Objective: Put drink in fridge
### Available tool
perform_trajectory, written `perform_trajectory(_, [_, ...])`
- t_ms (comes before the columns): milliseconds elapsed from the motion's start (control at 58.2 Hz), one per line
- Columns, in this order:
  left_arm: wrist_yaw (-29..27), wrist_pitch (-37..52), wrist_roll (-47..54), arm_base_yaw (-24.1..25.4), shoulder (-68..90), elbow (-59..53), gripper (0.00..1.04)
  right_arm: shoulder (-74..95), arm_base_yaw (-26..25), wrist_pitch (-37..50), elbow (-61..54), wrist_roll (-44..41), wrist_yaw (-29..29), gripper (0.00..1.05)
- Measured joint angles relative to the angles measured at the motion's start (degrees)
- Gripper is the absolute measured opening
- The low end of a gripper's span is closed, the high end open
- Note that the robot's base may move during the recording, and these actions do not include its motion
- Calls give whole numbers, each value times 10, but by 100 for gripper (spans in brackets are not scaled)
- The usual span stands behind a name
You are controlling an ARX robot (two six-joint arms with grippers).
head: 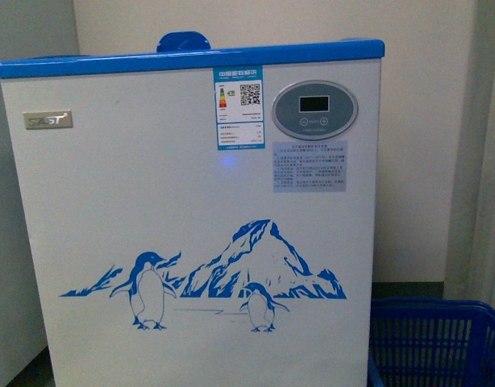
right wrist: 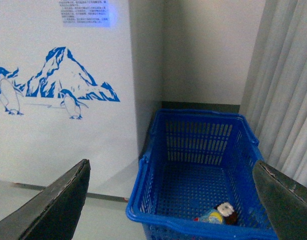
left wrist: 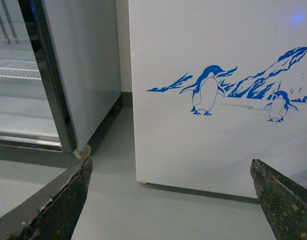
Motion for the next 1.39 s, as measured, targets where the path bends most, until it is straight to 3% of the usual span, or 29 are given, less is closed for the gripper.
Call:
perform_trajectory(756, [0, 0, 0, 0, 0, 0, 97, 0, 0, 0, 0, 0, 1, 97])
perform_trajectory(808, [0, 0, 0, 0, 0, 0, 97, 28, 13, -54, 19, 32, 47, 97])
perform_trajectory(876, [0, 0, 0, 0, 0, 0, 97, 143, 30, -197, 89, 119, 128, 97])
perform_trajectory(945, [0, 0, 0, 0, 0, 0, 97, 285, 4, -259, 130, 210, 131, 97])
perform_trajectory(1186, [0, 0, 0, 0, 0, 0, 97, 832, -70, -29, 268, 352, 122, 97])
perform_trajectory(1392, [0, 0, 0, 0, 0, 0, 97, 1131, -97, 24, 393, 391, 124, 97])
